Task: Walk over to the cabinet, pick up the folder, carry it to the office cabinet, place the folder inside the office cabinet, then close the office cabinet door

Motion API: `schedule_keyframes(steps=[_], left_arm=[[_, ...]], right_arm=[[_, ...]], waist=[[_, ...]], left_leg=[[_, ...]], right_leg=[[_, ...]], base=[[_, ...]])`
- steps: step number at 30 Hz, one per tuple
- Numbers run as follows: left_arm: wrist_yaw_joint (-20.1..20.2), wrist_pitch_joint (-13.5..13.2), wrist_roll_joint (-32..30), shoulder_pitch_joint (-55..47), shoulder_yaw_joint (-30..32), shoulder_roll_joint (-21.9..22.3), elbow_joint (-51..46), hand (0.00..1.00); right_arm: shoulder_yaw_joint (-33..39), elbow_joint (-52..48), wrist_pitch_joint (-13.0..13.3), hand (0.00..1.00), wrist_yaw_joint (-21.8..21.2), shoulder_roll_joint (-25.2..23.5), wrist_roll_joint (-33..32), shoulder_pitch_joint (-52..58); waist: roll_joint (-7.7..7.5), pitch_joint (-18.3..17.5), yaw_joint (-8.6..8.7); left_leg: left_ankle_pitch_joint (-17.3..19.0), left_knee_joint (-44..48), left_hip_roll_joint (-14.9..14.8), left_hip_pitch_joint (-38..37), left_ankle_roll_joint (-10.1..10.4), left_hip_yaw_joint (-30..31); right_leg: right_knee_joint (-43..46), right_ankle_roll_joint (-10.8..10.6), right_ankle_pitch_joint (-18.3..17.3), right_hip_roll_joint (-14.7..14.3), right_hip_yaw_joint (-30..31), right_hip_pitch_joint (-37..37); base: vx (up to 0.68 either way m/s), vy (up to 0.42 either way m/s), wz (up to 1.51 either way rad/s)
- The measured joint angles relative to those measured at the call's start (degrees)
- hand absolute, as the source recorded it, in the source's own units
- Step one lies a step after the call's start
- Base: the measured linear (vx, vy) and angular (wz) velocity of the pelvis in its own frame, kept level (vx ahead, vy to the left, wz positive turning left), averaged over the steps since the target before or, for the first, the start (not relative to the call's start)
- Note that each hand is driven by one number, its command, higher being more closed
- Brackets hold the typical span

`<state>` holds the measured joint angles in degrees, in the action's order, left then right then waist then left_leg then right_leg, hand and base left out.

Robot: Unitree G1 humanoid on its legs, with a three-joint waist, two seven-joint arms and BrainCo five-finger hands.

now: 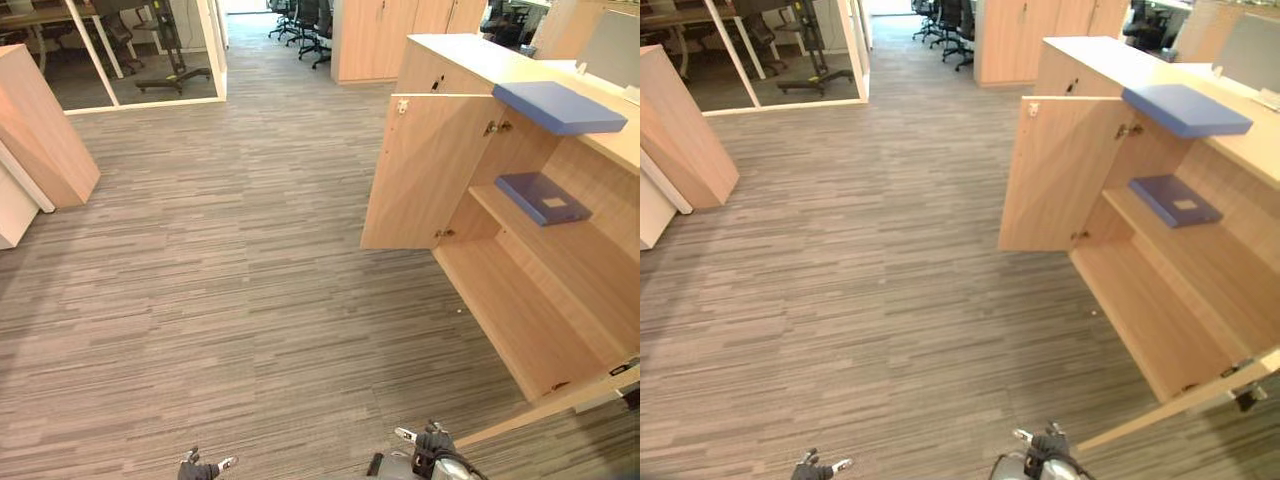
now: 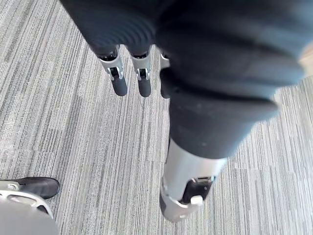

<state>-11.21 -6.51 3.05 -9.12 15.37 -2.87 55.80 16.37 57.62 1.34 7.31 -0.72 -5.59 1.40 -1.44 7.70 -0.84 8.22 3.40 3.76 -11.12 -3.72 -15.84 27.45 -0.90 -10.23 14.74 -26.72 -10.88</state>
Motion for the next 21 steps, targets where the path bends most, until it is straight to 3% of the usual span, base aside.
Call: schedule_keyframes(steps=[1, 5, 9, 11, 12, 13, 14, 16, 18, 21], left_arm=[[0.0, 0.2, -1.1, 0.1, 0.4, 0.3, 0.1, 0.0], [0.7, 0.6, -3.1, 1.2, 0.6, 0.9, 0.5, 0.0], [1.2, 0.8, -4.6, 1.2, 2.2, 1.5, 0.5, 0.0], [1.6, 0.8, -4.5, 1.2, 3.2, 1.6, 0.0, 0.0], [1.5, 0.9, -4.3, 1.3, 4.6, 2.0, -0.8, 0.0], [1.5, 0.9, -4.2, 1.2, 5.6, 2.5, -1.5, 0.0], [1.4, 0.8, -3.1, 1.0, 7.0, 3.6, -2.9, 0.0], [0.8, 0.8, -0.2, 0.4, 7.5, 4.3, -4.8, 0.0], [0.3, 0.5, 1.9, 0.2, 7.2, 4.1, -6.3, 0.0], [0.2, 0.2, 1.6, 0.5, 5.8, 3.5, -6.9, 0.0]], right_arm=[[0.5, -0.1, 0.0, 0.0, 0.0, 0.1, 0.0, 0.1], [4.0, 0.8, -0.2, 0.0, 0.0, 0.2, 0.0, 0.7], [5.0, 0.7, -0.2, 0.0, -0.1, -0.3, 0.0, 2.5], [5.9, 0.6, -0.1, 0.0, -0.1, -0.8, -0.2, 2.9], [6.1, 0.5, -0.1, 0.0, -0.1, -1.1, -0.2, 3.2], [6.1, 0.4, -0.1, 0.0, -0.2, -1.1, -0.2, 3.2], [6.0, 0.4, -0.1, 0.0, -0.2, -0.8, -0.2, 3.4], [4.9, 0.5, -0.2, 0.0, 0.1, -0.5, -0.1, 3.3], [3.1, 0.6, -0.2, 0.0, 0.2, -0.6, 0.0, 3.0], [1.7, 1.0, -0.3, 0.0, 0.3, -0.7, 0.0, 1.4]], waist=[[0.27, 0.0, 0.31], [1.18, -0.2, 0.5], [1.45, -0.9, 0.69], [1.15, -1.0, 0.85], [1.12, -1.0, 0.98], [1.18, -0.9, 0.9], [1.61, -0.8, 0.58], [2.01, -0.8, -0.69], [1.3, -0.6, -2.27], [0.46, 0.1, -2.76]], left_leg=[[0.8, 0.2, -0.5, -0.1, 0.8, 0.1], [0.2, -1.8, -4.9, -1.3, 4.5, 0.6], [1.1, -1.2, -8.7, -4.0, 6.7, -0.8], [3.2, 7.4, -10.4, -1.6, 7.9, -1.0], [5.6, 19.9, -12.6, 3.2, 7.7, -0.9], [5.9, 27.1, -14.2, 5.8, 7.5, -0.7], [4.2, 41.6, -17.9, 11.4, 5.9, -0.6], [4.6, 55.4, -22.9, 16.8, 4.8, -0.7], [5.5, 57.8, -23.7, 21.0, 4.5, -0.5], [6.3, 48.2, -20.7, 26.2, 5.1, 0.4]], right_leg=[[-1.3, 2.3, 2.5, -0.9, -0.1, 0.3], [-4.7, 4.2, 0.8, -6.0, -2.9, 2.6], [-8.2, 4.4, -1.6, -10.8, -3.4, 6.6], [-11.5, 4.3, -1.5, -12.0, -3.2, 9.5], [-13.3, 4.4, -1.4, -12.9, -2.9, 11.4], [-14.0, 4.4, -1.4, -13.4, -2.8, 12.4], [-15.5, 4.8, -1.5, -15.1, -1.7, 15.0], [-16.3, 6.2, -2.5, -17.2, 1.1, 18.1], [-17.6, 6.3, -2.6, -17.1, 5.0, 19.8], [-19.2, 5.0, -2.3, -13.9, 10.5, 22.1]], base=[[0.14, -0.189, -0.13], [0.29, -0.248, 0.05], [0.27, -0.222, -0.07], [0.27, -0.193, -0.02], [0.27, -0.174, -0.07], [0.26, -0.121, -0.23], [0.28, -0.052, -0.36], [0.36, 0.02, -0.8], [0.24, 0.077, -1.06], [0.23, 0.174, -0.98]])
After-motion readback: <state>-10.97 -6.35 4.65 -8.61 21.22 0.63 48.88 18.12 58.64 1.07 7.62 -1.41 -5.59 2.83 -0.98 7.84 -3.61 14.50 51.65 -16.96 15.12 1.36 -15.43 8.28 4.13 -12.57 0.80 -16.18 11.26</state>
